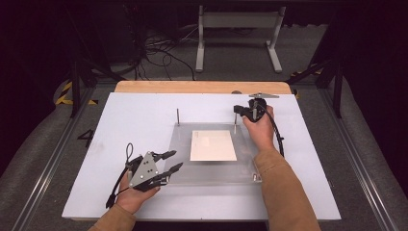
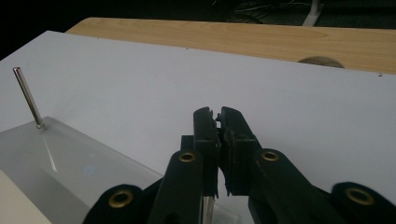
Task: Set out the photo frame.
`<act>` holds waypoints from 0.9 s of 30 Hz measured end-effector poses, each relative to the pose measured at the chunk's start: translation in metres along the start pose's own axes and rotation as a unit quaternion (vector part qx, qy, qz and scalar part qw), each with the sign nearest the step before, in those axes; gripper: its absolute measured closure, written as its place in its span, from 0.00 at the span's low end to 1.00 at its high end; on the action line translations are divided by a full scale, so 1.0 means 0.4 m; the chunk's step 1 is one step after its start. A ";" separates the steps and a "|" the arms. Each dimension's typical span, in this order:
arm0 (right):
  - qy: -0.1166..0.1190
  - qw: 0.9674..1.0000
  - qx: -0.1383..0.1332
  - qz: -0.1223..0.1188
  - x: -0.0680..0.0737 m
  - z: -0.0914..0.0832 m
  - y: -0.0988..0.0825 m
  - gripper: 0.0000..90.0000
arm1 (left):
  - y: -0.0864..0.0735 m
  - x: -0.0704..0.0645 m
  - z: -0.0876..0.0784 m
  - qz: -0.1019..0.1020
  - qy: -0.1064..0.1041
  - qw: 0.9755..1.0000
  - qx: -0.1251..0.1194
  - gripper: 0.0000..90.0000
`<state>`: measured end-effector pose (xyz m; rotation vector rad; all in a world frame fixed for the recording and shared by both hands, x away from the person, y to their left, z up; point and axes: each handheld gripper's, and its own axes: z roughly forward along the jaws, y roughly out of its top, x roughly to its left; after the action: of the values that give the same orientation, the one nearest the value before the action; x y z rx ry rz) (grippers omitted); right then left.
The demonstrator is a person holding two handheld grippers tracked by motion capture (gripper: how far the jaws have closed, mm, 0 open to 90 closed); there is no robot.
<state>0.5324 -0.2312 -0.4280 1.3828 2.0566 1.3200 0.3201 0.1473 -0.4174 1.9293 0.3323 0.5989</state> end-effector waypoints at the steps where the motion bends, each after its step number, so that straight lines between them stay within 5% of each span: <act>1: 0.000 1.000 0.001 -0.003 0.001 -0.002 0.001 0.94 | 0.000 0.000 0.000 -0.001 0.000 1.000 -0.001 0.61; 7: 0.002 1.000 0.005 -0.007 0.002 -0.015 0.001 0.92 | 0.000 0.005 0.000 -0.003 -0.004 1.000 0.004 0.61; 10: 0.013 1.000 -0.003 -0.013 0.001 -0.044 0.002 0.80 | 0.005 0.009 0.000 -0.011 -0.005 1.000 0.002 0.61; 14: 0.021 0.998 -0.027 -0.052 0.002 -0.102 0.004 0.70 | 0.010 0.010 0.002 -0.014 -0.006 1.000 0.003 0.61; 17: 0.030 0.995 -0.046 -0.089 0.006 -0.156 -0.001 0.60 | 0.015 0.010 0.003 -0.017 -0.006 1.000 0.004 0.61; 21: 0.048 0.991 -0.066 -0.102 0.010 -0.216 -0.017 0.55 | 0.022 0.011 0.005 -0.021 -0.005 1.000 0.005 0.61; 23: 0.082 0.986 -0.092 -0.109 0.020 -0.262 -0.035 0.52 | 0.028 0.011 0.006 -0.027 -0.005 1.000 0.007 0.61; 27: 0.093 0.976 -0.118 -0.159 0.050 -0.348 -0.069 0.51 | 0.038 0.018 0.006 -0.031 -0.004 0.999 0.007 0.61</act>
<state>0.4116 -0.2875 -0.3751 0.8168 2.0482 1.5337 0.3268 0.1425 -0.4027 1.9274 0.3914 0.5501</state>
